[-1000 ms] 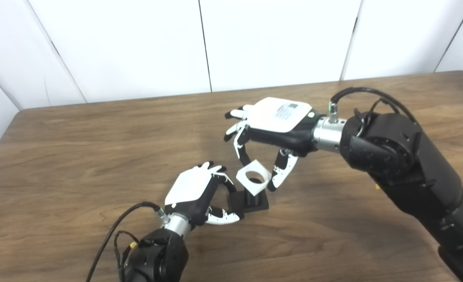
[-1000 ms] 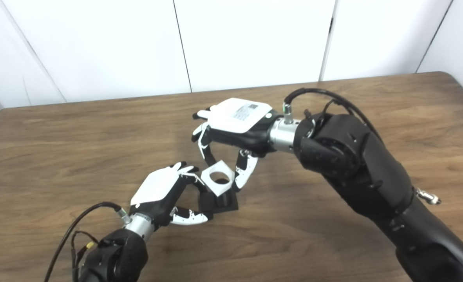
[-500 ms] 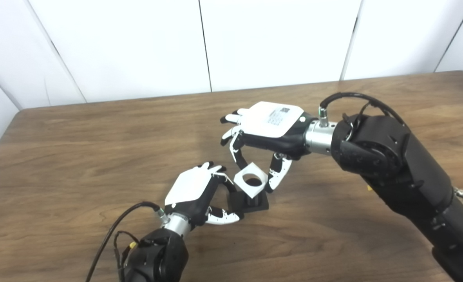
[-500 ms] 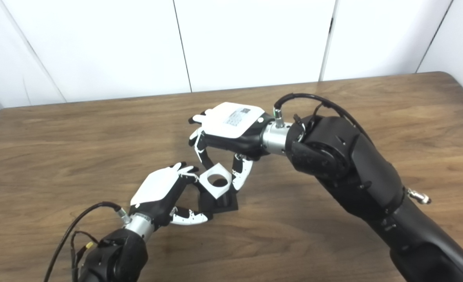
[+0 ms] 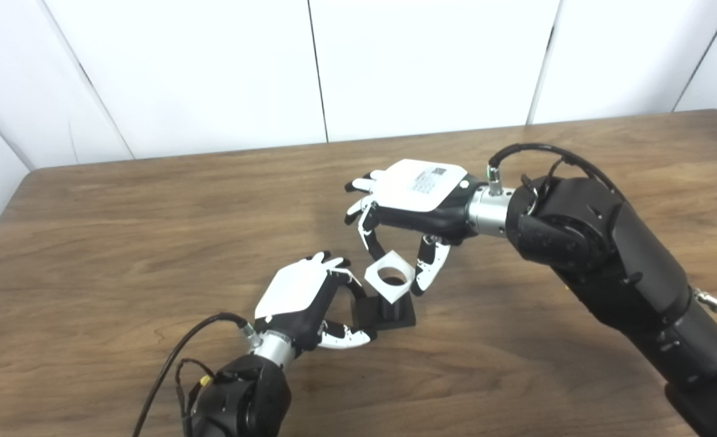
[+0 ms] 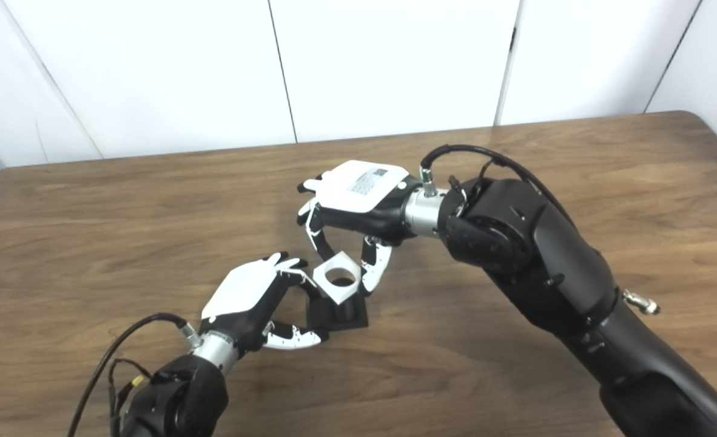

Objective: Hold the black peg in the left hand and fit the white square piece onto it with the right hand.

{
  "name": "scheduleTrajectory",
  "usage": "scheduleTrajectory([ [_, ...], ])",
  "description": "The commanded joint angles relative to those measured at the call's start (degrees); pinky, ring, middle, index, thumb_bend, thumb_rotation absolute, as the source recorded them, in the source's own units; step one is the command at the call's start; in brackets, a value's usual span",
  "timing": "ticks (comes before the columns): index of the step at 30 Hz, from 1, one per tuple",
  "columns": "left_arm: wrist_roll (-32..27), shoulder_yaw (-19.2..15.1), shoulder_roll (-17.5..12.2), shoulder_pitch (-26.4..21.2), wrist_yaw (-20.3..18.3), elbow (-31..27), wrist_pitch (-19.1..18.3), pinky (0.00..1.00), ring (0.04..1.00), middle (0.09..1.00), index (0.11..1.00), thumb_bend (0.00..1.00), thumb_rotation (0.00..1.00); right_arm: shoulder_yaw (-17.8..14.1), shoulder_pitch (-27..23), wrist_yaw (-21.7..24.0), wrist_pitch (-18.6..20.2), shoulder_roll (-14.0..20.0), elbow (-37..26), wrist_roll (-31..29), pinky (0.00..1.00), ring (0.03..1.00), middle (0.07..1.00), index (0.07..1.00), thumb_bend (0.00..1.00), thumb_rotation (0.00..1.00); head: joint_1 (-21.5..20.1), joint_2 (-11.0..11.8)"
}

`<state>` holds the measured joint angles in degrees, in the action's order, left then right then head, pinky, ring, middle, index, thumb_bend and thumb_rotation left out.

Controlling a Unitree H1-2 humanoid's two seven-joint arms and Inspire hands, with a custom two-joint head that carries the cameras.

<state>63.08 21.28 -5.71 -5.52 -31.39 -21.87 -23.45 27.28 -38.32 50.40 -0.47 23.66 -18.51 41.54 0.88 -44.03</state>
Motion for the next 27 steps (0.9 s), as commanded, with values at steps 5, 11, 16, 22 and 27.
scheduleTrajectory([
  [5, 0.92, -0.32, -0.14, -0.27, 0.17, -1.04, -0.06, 1.00, 1.000, 0.924, 0.617, 0.57, 0.27, -1.10, -1.95, -1.87, -1.31, 0.19, 0.14, 0.33, 1.00, 1.000, 0.866, 0.490, 0.53, 0.14, 0.28, -0.25],
  [11, 1.30, -0.31, 0.16, -0.35, -0.10, -1.15, -0.35, 1.00, 1.000, 0.928, 0.586, 0.57, 0.28, -0.56, -1.44, -1.72, -1.80, 0.23, 0.41, 0.47, 1.00, 1.000, 0.870, 0.490, 0.53, 0.14, 0.37, 0.04],
  [16, 1.44, -0.54, 0.32, -0.47, -0.32, -1.30, -0.50, 1.00, 1.000, 0.927, 0.597, 0.58, 0.27, -0.20, -1.27, -0.32, -1.21, 0.39, 0.17, 0.25, 1.00, 0.997, 0.874, 0.490, 0.53, 0.14, 0.47, 0.03],
  [22, 1.45, -0.70, 0.20, -0.77, -0.72, -1.32, -0.47, 1.00, 1.000, 0.928, 0.608, 0.58, 0.26, 0.03, -0.66, -0.18, -1.36, 0.13, 0.10, 0.63, 1.00, 0.987, 0.866, 0.490, 0.53, 0.14, 0.36, 0.05],
  [27, 1.26, -0.75, 0.17, -0.65, -0.10, -1.03, -0.09, 1.00, 1.000, 0.927, 0.615, 0.57, 0.27, 0.39, -0.07, -0.53, -2.12, 0.16, 0.26, 0.75, 1.00, 0.981, 0.860, 0.490, 0.53, 0.14, 0.43, 0.11],
])
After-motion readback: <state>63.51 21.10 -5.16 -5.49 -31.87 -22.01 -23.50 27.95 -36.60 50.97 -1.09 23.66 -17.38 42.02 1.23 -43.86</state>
